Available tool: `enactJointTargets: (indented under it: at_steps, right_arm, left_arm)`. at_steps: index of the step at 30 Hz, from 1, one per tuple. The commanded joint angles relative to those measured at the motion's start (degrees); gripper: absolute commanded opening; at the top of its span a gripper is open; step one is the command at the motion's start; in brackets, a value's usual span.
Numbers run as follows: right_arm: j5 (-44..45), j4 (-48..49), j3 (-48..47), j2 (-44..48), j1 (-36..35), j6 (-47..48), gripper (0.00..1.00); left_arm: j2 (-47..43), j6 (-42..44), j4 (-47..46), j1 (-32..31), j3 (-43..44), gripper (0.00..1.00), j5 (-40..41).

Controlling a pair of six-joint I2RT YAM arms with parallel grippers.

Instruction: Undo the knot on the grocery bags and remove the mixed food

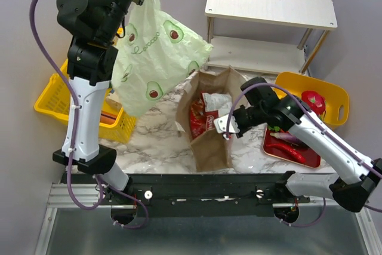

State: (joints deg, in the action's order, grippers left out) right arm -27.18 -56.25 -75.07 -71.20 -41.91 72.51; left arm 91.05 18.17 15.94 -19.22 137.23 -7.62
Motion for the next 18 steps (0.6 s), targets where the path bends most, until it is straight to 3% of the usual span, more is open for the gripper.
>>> enactJointTargets:
  at_steps: [1, 13, 16, 18]
  right_arm:
    - [3.1, -6.1, 4.6, 5.6, -0.2, 0.9, 0.0]
    - [5.0, -8.4, 14.8, 17.0, -0.3, -3.9, 0.01]
    - [5.4, -8.4, 13.7, 17.3, -0.3, -5.0, 0.01]
    - [5.8, -8.9, 12.6, 17.3, -0.3, -6.0, 0.07]
  left_arm:
    - [2.6, -7.1, -0.8, -1.7, 0.5, 0.0, -6.4]
    - [10.4, -6.3, 5.5, -4.7, -10.3, 0.0, -2.0]
    - [9.4, -7.3, 6.7, -4.7, -15.7, 0.23, -1.3]
    - [8.2, -8.1, 7.3, -4.7, -19.3, 0.45, -1.2]
